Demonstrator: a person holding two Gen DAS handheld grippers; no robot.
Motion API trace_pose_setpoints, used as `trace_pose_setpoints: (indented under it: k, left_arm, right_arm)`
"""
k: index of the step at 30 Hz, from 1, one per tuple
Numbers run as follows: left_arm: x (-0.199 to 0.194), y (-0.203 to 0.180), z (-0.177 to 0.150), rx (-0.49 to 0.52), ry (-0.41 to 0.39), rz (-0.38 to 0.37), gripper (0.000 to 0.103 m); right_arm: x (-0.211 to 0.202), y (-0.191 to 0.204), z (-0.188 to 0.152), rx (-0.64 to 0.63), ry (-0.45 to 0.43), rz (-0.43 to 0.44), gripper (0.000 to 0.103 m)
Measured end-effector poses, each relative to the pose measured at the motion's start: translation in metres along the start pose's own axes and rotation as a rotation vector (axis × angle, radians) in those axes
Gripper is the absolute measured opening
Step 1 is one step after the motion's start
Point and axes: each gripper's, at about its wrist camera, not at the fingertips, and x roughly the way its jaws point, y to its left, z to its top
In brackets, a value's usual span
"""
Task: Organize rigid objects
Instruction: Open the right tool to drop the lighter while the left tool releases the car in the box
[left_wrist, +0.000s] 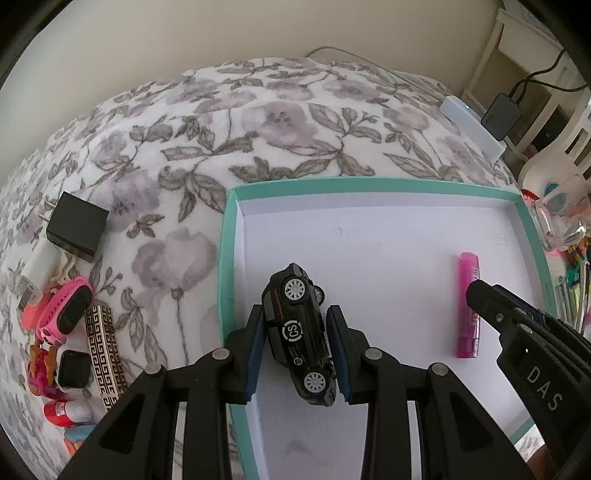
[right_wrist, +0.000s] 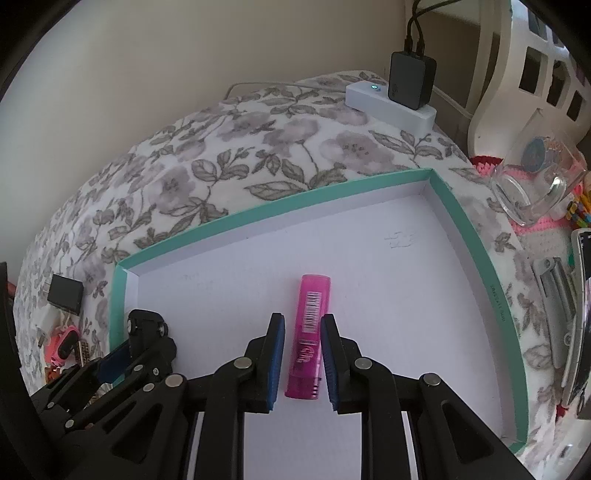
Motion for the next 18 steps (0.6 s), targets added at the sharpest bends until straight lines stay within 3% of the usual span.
trace_pose_setpoints:
  k: [6,13,18]
  left_arm:
    - [-0.004,0.002,-0.002,-0.029,0.010,-0.052,0.045]
    - [-0.019,-0.003,-0.004,-0.020,-0.028,-0.064,0.068]
    - [-0.028,0.006,-0.003,-0.055,-0.045,-0.073,0.069]
  right_arm:
    - [-0.004,0.001,-0.001,-0.010,-0.010,-0.014,0.022]
    - [-0.016,0.000,-0.002,-0.002,-0.045,-0.015,0.022]
    - [-0.028,-0.001,-0.001,0.012,-0.082,-0.014,0.022]
